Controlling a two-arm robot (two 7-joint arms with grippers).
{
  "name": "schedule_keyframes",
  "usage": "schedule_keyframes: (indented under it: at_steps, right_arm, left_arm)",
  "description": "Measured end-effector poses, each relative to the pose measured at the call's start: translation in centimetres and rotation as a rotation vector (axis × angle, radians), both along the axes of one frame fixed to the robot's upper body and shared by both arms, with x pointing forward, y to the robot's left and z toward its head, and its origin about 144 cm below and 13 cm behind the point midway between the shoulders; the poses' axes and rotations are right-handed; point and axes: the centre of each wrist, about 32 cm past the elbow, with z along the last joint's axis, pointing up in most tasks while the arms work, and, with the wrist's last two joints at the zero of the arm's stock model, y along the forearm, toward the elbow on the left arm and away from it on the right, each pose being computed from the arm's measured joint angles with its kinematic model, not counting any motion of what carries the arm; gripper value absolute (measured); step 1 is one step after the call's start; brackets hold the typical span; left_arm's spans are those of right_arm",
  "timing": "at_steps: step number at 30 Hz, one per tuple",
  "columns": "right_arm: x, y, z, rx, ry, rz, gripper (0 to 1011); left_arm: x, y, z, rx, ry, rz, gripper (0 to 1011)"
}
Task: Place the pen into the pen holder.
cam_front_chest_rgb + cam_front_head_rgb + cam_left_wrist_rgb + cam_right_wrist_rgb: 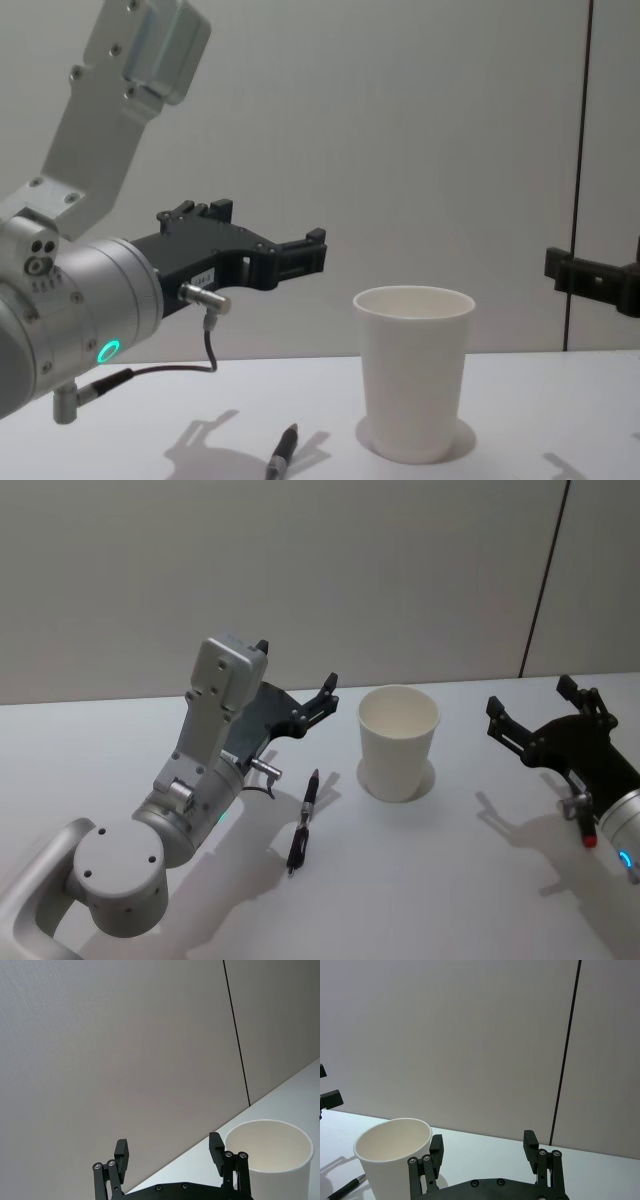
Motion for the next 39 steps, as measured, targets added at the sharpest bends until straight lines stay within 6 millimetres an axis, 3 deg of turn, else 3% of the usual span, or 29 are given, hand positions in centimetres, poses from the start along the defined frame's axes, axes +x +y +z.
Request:
schedule_keyframes:
  at_steps: [39]
  right_arm:
    - [0.00, 0.00, 0.00, 0.000, 0.000, 0.000, 1001]
  left_arm:
    - [0.00, 0.00, 0.00, 0.000, 0.000, 0.000, 1001]
